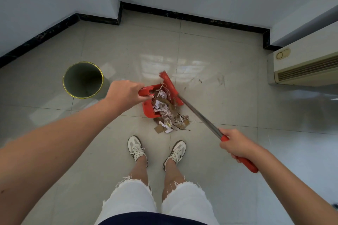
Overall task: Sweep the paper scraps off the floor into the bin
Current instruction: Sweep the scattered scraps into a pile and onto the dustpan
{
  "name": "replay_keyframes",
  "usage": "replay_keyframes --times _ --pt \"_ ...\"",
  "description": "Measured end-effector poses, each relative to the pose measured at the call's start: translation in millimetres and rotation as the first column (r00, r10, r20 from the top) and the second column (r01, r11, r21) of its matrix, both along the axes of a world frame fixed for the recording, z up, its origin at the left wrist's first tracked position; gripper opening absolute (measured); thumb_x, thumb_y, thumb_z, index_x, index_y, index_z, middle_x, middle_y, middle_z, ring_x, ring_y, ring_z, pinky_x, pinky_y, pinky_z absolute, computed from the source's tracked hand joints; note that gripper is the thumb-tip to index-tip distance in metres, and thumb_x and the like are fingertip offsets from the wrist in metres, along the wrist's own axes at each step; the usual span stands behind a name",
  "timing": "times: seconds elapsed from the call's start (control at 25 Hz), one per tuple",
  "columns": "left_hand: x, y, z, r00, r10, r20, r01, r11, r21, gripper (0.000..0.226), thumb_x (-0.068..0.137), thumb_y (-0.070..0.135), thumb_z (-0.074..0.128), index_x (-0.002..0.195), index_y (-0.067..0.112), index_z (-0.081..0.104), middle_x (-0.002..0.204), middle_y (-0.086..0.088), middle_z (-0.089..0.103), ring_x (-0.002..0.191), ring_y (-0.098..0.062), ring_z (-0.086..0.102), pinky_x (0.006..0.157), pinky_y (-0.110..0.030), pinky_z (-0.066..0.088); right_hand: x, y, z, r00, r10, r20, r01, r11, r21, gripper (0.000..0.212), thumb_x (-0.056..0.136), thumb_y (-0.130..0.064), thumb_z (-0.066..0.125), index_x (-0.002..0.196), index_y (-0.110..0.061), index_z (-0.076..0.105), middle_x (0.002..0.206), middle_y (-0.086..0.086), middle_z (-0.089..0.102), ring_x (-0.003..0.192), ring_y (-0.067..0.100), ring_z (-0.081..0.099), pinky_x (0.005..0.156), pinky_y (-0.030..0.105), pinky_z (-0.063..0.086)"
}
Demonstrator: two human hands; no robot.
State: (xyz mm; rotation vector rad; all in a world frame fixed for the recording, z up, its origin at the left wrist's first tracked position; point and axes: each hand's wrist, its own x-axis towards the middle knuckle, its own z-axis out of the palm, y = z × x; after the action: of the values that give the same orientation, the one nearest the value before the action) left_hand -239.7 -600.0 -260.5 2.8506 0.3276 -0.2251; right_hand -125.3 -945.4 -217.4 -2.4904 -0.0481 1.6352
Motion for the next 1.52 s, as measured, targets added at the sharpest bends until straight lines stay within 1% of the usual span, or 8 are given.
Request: replay_keyframes --times 0.12,0.36,0.6,0.8,0.96,1.16,1.36,1.52 --pt "-24 16 -1 0.999 0.027 0.046 -0.028 0.999 0.034 0.056 0.077 0.07 0.052 0.056 0.022 0.032 0.045 0.006 0.029 0.04 -0.02 0.032 0.043 -0.019 0.015 -8 -17 22 0.999 -0.024 0.033 0.024 1.0 0.013 0.061 0.083 -0.008 0.044 0.13 -0.047 0.044 0.065 0.009 0.049 0.04 0.02 0.045 0.039 0.024 0.043" --pt "-69 47 5 0.99 0.09 0.112 -0.099 0.992 0.074 0.058 0.077 0.076 0.038 0.056 0.023 0.028 0.042 0.004 0.028 0.037 -0.021 0.033 0.043 -0.018 0.013 -17 -6 -4 0.995 -0.073 0.071 0.076 0.996 -0.038 0.038 0.084 -0.003 0.043 0.114 -0.022 0.056 0.062 0.009 0.046 0.039 0.019 0.044 0.037 0.022 0.04" --pt "-81 64 -11 0.99 0.103 0.095 -0.11 0.991 0.074 0.056 0.077 0.073 0.04 0.055 0.022 0.031 0.042 0.002 0.033 0.038 -0.022 0.034 0.043 -0.02 0.016 -48 49 -53 0.991 -0.128 -0.035 0.127 0.991 -0.043 0.013 0.079 0.0 0.043 0.087 -0.008 0.05 0.04 0.005 0.047 0.036 0.021 0.043 0.041 0.025 0.039" --pt "-80 71 -14 0.993 0.09 0.078 -0.094 0.994 0.061 0.056 0.077 0.071 0.041 0.055 0.02 0.033 0.043 0.005 0.03 0.038 -0.021 0.033 0.043 -0.02 0.012 -72 112 -63 0.989 -0.104 -0.105 0.109 0.993 0.043 0.015 0.079 0.0 0.045 0.092 -0.005 0.051 0.042 0.005 0.048 0.031 0.018 0.043 0.036 0.021 0.039" --pt "-81 72 -17 0.993 0.104 0.054 -0.107 0.993 0.055 0.057 0.076 0.072 0.043 0.055 0.019 0.033 0.044 0.005 0.03 0.039 -0.021 0.034 0.043 -0.02 0.012 -81 136 -56 0.987 -0.059 -0.148 0.072 0.994 0.087 0.033 0.078 -0.003 0.046 0.11 -0.006 0.054 0.052 0.007 0.05 0.04 0.021 0.048 0.038 0.025 0.042" --pt "-89 81 -13 0.993 0.114 0.043 -0.116 0.991 0.059 0.057 0.077 0.072 0.05 0.055 0.02 0.036 0.045 0.005 0.036 0.041 -0.02 0.037 0.042 -0.021 0.016 -56 97 -14 0.989 -0.083 -0.12 0.094 0.992 0.089 0.04 0.083 -0.002 0.047 0.121 -0.012 0.054 0.056 0.005 0.041 0.031 0.011 0.038 0.035 0.018 0.034" --pt "-106 72 -3 0.977 0.207 0.047 -0.209 0.978 0.024 0.059 0.073 0.076 0.044 0.056 0.02 0.034 0.044 0.005 0.036 0.042 -0.022 0.037 0.042 -0.024 0.022 -41 50 16 0.994 -0.11 0.009 0.109 0.988 0.111 0.037 0.083 -0.001 0.048 0.096 -0.034 0.057 0.056 0.006 0.041 0.034 0.015 0.037 0.037 0.021 0.035" --pt "-128 53 23 0.953 0.293 0.083 -0.296 0.955 0.025 0.059 0.072 0.075 0.047 0.057 0.02 0.032 0.044 0.005 0.029 0.041 -0.022 0.033 0.04 -0.024 0.025 -14 15 15 0.99 -0.098 0.101 0.088 0.99 0.107 0.033 0.083 0.001 0.05 0.102 -0.026 0.056 0.055 0.008 0.04 0.031 0.015 0.037 0.035 0.019 0.035"
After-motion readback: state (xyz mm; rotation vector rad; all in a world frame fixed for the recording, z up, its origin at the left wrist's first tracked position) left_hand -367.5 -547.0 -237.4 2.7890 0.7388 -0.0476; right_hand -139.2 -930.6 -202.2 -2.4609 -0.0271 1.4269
